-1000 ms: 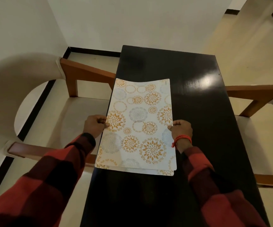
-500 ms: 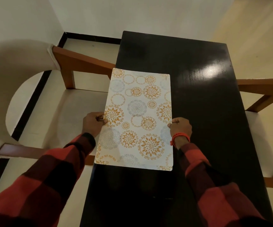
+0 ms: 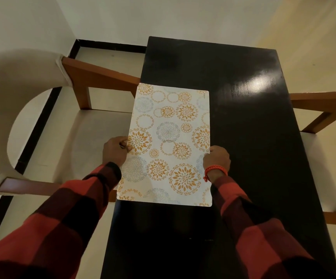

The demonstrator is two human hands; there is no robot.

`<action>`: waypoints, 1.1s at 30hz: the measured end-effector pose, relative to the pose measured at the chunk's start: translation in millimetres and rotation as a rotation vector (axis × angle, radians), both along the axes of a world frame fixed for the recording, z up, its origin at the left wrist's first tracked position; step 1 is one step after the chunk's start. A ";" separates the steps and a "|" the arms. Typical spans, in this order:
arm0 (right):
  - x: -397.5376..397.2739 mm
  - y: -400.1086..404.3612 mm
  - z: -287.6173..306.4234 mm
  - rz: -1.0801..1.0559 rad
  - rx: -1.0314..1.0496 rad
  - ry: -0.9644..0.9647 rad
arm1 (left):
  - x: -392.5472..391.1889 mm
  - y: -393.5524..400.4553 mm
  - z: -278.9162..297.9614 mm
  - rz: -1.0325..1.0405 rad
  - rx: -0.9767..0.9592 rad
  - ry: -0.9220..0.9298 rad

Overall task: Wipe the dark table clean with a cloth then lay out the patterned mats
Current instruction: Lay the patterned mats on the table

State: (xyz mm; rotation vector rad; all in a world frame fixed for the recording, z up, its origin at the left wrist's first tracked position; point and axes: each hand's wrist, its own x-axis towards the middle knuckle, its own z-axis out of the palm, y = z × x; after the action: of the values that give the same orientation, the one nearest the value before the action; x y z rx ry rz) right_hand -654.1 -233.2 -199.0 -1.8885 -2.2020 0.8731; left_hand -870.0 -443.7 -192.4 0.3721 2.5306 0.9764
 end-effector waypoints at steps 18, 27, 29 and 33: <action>-2.6 -5.0 39.7 -0.285 -0.190 0.393 | -0.6 6.3 33.0 -0.058 -0.039 -0.039; 5.5 -6.0 76.0 -0.202 -0.130 0.396 | 2.9 -13.3 60.3 -0.034 0.168 -0.128; 11.4 -6.6 84.9 -0.180 -0.101 0.380 | 3.5 -18.3 66.3 -0.035 0.193 -0.137; 24.7 -7.8 105.9 -0.164 -0.077 0.402 | 9.0 -22.4 83.5 -0.045 0.246 -0.169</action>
State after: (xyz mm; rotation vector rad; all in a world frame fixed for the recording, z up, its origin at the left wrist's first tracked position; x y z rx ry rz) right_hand -629.4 -240.9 -93.1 -1.7091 -1.7770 1.1969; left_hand -861.1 -466.2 -108.9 0.3972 2.2486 1.2502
